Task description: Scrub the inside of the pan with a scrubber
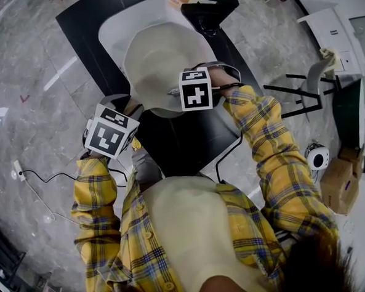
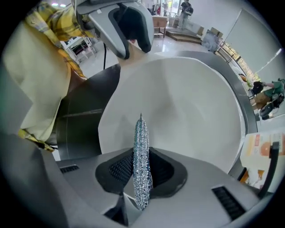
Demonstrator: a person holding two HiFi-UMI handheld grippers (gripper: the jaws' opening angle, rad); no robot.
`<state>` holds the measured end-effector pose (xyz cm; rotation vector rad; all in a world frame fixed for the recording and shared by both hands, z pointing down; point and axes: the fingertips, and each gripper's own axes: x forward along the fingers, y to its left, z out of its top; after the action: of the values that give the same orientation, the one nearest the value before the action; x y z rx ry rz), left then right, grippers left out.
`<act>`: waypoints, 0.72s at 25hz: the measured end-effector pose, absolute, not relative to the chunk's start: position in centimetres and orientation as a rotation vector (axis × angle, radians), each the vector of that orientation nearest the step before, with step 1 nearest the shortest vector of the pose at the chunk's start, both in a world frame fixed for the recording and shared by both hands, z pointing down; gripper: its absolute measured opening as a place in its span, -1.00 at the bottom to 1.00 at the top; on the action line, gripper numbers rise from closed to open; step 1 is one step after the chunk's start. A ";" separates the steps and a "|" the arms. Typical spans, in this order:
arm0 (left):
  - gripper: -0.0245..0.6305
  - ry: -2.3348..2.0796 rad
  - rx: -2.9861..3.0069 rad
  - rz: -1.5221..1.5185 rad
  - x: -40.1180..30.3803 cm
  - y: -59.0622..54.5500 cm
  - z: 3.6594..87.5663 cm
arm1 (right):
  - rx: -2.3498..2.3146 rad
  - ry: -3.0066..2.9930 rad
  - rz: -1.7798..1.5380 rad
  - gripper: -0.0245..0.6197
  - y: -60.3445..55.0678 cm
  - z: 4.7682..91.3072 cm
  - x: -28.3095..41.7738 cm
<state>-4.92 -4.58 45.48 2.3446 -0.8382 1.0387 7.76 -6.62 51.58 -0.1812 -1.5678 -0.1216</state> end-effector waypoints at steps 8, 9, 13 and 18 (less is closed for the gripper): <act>-0.42 -0.844 2.348 1.052 -4.8 -4.5 45.4 | -0.151 -1.619 0.004 -0.67 -5.9 51.0 6.0; -0.42 -0.844 2.349 1.051 -4.8 -4.5 45.4 | -0.144 -1.626 0.019 -0.67 -5.9 51.0 5.8; -0.42 -0.837 2.345 1.047 -4.9 -4.5 45.5 | -0.105 -1.675 0.104 -0.67 -5.7 50.5 4.6; -0.42 -0.832 2.337 1.036 -4.9 -4.6 45.5 | -0.046 -1.764 0.247 -0.67 -5.6 49.9 3.4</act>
<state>-4.90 -4.57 45.49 2.3372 -0.8319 1.0358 3.44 -5.59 49.89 -0.0458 -1.7640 0.2466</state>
